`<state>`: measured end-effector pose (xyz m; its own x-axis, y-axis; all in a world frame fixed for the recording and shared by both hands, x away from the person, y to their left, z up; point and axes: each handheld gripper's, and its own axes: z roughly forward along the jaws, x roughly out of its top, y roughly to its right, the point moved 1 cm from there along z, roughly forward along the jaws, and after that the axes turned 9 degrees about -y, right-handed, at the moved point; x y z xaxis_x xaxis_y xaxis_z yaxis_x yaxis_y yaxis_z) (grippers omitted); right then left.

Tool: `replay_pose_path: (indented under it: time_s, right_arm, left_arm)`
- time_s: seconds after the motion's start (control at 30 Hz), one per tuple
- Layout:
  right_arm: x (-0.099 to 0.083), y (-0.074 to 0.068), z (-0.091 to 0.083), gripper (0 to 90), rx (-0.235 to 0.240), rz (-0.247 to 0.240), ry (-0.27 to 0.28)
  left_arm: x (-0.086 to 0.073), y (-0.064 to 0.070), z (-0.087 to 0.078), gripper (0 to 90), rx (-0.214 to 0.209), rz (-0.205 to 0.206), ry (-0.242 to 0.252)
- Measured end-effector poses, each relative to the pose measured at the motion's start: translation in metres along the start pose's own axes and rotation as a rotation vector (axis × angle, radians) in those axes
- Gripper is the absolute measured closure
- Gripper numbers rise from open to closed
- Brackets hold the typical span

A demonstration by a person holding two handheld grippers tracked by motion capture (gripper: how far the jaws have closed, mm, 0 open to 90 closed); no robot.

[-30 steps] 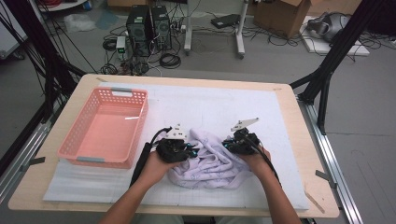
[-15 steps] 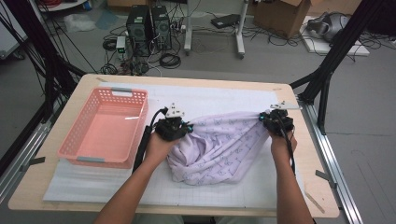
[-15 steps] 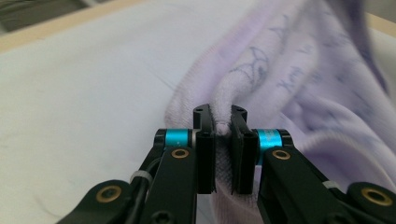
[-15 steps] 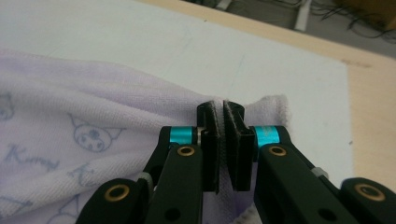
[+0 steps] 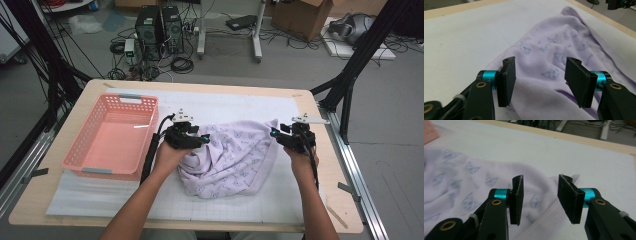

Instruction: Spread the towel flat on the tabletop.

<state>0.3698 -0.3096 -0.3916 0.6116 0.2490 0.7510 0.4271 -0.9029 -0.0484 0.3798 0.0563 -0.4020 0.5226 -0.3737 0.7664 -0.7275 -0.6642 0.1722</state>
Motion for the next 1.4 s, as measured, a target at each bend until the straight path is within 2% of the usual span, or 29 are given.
replay_pose_path:
  time_s: [0.07, 0.13, 0.23, 0.3, 0.4, 0.43, 0.5, 0.53, 0.57, 0.6, 0.63, 0.67, 0.7, 0.77, 0.87, 0.93, 1.03, 1.1, 1.17, 1.23, 1.27, 1.37, 1.4]
  right_arm:
    - [-0.011, -0.004, -0.006, 52.8, 0.019, -0.003, -0.017]
    - [-0.025, -0.009, -0.010, 51.5, 0.041, -0.013, -0.028]
    - [-0.045, -0.020, -0.012, 49.0, 0.078, -0.029, -0.064]
    - [-0.058, -0.030, -0.011, 46.7, 0.096, -0.039, -0.094]
    - [-0.070, -0.042, -0.005, 46.3, 0.113, -0.074, -0.145]
    - [-0.073, -0.045, -0.002, 46.2, 0.112, -0.083, -0.162]
    - [-0.076, -0.051, 0.007, 46.8, 0.120, -0.104, -0.197]
    - [-0.077, -0.055, 0.009, 49.6, 0.099, -0.126, -0.189]
    - [-0.075, -0.056, 0.010, 55.3, 0.100, -0.136, -0.187]
    - [-0.072, -0.056, 0.011, 69.5, 0.113, -0.136, -0.200]
    - [-0.069, -0.057, 0.012, 82.1, 0.093, -0.163, -0.219]
    - [-0.066, -0.057, 0.013, 84.5, 0.077, -0.199, -0.225]
    - [-0.063, -0.056, 0.016, 85.4, 0.080, -0.198, -0.228]
    - [-0.058, -0.050, 0.019, 85.9, 0.052, -0.189, -0.208]
    - [-0.047, -0.034, 0.021, 86.6, -0.016, -0.140, -0.161]
    - [-0.038, -0.021, 0.022, 86.6, -0.064, -0.111, -0.142]
    - [-0.025, 0.000, 0.025, 86.7, -0.131, -0.056, -0.116]
    - [-0.019, 0.015, 0.024, 86.7, -0.181, 0.001, -0.097]
    - [-0.017, 0.026, 0.022, 86.6, -0.220, 0.076, -0.074]
    - [-0.019, 0.033, 0.020, 85.3, -0.199, 0.140, -0.058]
    - [-0.020, 0.033, 0.020, 83.8, -0.189, 0.145, -0.064]
    - [-0.024, 0.025, 0.015, 72.4, -0.165, 0.108, -0.052]
    - [-0.025, 0.022, 0.013, 69.9, -0.150, 0.104, -0.048]
  left_arm:
    - [-0.004, 0.004, 0.000, 42.2, -0.029, 0.015, -0.040]
    - [-0.008, 0.008, 0.005, 40.6, -0.037, 0.024, -0.102]
    - [-0.016, 0.011, 0.013, 38.8, -0.049, 0.021, -0.147]
    - [-0.020, 0.015, 0.021, 38.7, -0.054, 0.033, -0.177]
    - [-0.026, 0.023, 0.033, 40.8, -0.048, 0.086, -0.249]
    - [-0.028, 0.026, 0.037, 45.8, -0.036, 0.112, -0.272]
    - [-0.028, 0.031, 0.038, 56.9, 0.018, 0.149, -0.272]
    - [-0.027, 0.030, 0.037, 65.0, 0.022, 0.147, -0.271]
    - [-0.027, 0.029, 0.036, 72.5, 0.022, 0.149, -0.273]
    - [-0.027, 0.028, 0.035, 75.1, 0.024, 0.136, -0.270]
    - [-0.027, 0.026, 0.033, 76.5, 0.034, 0.128, -0.269]
    - [-0.027, 0.024, 0.030, 77.5, 0.053, 0.123, -0.255]
    - [-0.027, 0.022, 0.027, 77.8, 0.070, 0.114, -0.241]
    - [-0.029, 0.015, 0.020, 78.1, 0.104, 0.068, -0.209]
    - [-0.033, 0.004, 0.010, 78.3, 0.141, 0.008, -0.167]
    - [-0.036, -0.002, 0.005, 78.4, 0.147, -0.040, -0.132]
    - [-0.038, -0.007, 0.001, 79.3, 0.191, -0.063, -0.108]
    - [-0.041, -0.011, 0.000, 79.3, 0.179, -0.113, -0.096]
    - [-0.043, -0.012, -0.003, 79.1, 0.170, -0.109, -0.102]
    - [-0.043, -0.011, -0.005, 76.9, 0.152, -0.101, -0.102]
    - [-0.043, -0.008, -0.007, 72.9, 0.141, -0.094, -0.088]
    - [-0.039, 0.001, -0.015, 58.8, 0.119, -0.050, -0.040]
    - [-0.037, 0.004, -0.018, 57.0, 0.108, -0.027, -0.033]
